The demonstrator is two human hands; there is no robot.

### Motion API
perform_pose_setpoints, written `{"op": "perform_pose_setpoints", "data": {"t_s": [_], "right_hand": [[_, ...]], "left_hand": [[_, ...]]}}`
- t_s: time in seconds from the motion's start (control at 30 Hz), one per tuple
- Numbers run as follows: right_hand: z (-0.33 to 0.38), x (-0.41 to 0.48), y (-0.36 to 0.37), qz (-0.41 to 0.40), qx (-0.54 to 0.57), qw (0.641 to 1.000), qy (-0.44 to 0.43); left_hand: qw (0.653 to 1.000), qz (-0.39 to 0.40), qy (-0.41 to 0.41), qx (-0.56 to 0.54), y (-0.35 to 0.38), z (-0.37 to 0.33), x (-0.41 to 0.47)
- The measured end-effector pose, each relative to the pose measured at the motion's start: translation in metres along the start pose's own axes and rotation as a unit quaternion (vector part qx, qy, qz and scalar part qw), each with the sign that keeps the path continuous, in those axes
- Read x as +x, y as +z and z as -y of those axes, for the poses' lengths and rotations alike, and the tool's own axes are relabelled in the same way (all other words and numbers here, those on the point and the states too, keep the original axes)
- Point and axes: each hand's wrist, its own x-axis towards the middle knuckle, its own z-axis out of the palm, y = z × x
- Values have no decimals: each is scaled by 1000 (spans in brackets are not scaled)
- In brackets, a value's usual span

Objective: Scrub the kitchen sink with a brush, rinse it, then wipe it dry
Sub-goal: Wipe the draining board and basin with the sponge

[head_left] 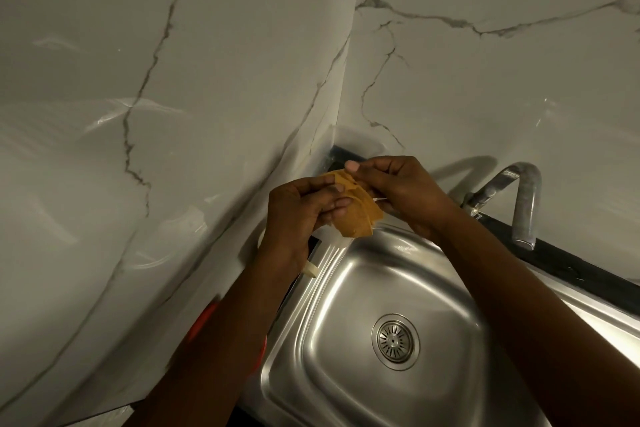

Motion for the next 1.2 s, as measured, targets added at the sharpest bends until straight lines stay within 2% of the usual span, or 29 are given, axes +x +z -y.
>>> {"op": "perform_pose_setpoints", "data": {"t_s": [0.2, 0.43, 0.6, 0.83, 1.03, 1.2], "right_hand": [[9, 20, -3, -21, -67, 997, 6], [34, 65, -19, -65, -251, 965, -48], [37, 108, -23, 1, -379, 924, -44], [-1, 155, -1, 117, -493, 862, -14], [-41, 170, 6, 111, -568, 815, -15], [-45, 159, 0, 88, -581, 807, -49]], "left_hand": [[1000, -14, 6, 7, -4, 2, 0], [998, -60, -13, -13, -22, 9, -2], [996, -51, -56, -42, -24, 13, 4], [995, -17, -83, -55, -27, 18, 7], [996, 3, -72, -47, -32, 19, 4], [998, 6, -58, -36, -32, 18, -1]]}}
